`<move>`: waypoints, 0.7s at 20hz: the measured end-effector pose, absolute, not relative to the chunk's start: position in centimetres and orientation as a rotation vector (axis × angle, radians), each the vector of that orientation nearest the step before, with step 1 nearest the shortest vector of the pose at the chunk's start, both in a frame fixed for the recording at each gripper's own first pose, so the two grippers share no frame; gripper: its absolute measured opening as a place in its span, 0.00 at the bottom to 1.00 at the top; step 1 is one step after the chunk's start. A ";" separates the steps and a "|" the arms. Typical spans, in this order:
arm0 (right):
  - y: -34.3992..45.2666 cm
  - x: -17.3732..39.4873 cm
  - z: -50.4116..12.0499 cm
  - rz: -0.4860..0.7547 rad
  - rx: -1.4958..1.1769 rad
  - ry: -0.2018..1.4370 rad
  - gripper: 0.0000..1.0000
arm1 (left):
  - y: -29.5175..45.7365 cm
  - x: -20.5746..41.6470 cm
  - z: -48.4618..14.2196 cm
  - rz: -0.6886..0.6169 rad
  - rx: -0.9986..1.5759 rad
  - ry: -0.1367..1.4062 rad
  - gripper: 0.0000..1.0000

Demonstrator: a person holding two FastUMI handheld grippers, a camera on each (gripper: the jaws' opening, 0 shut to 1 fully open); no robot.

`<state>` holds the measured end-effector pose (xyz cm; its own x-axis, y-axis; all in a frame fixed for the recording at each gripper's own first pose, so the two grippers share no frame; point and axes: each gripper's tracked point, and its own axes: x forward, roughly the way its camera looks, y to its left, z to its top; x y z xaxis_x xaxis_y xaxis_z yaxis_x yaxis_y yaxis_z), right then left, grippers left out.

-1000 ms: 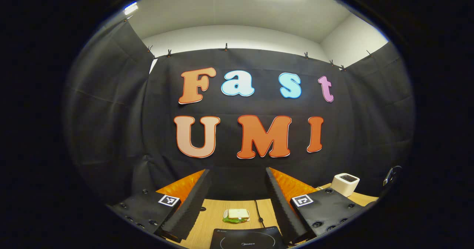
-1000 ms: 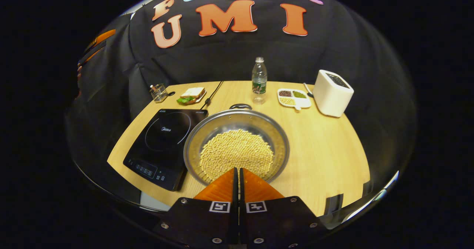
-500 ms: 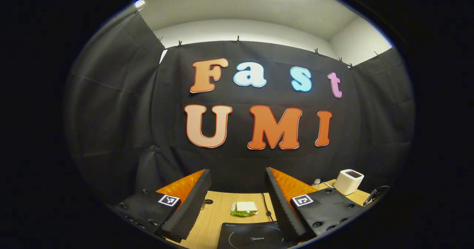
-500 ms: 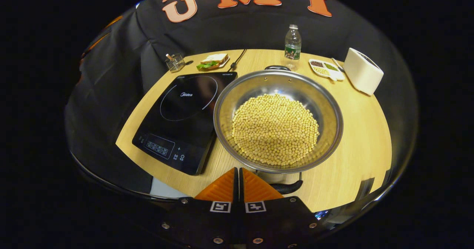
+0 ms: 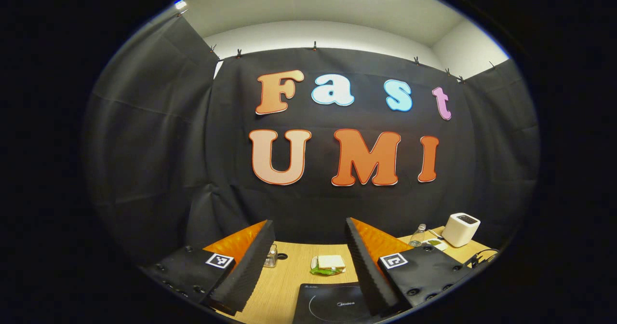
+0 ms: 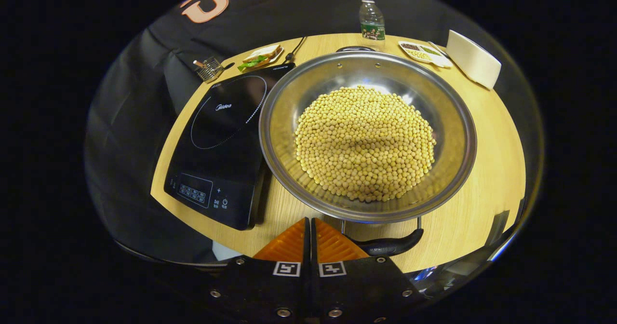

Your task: First push the handle of the pot to place it horizontally, then grasp the pot with both hands and set it on the induction cooktop.

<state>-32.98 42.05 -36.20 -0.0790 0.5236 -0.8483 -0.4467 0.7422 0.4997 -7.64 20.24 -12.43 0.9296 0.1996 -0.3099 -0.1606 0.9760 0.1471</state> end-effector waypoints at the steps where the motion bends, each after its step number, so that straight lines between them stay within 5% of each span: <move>1: 42.0 -32.9 -36.3 0.805 0.083 1.450 0.00 | 19.8 -7.5 -12.6 0.188 0.123 0.330 0.94; 14: 36.7 -27.8 -39.6 0.726 0.141 1.493 0.00 | 9.6 -4.5 -17.5 0.116 0.077 0.436 0.95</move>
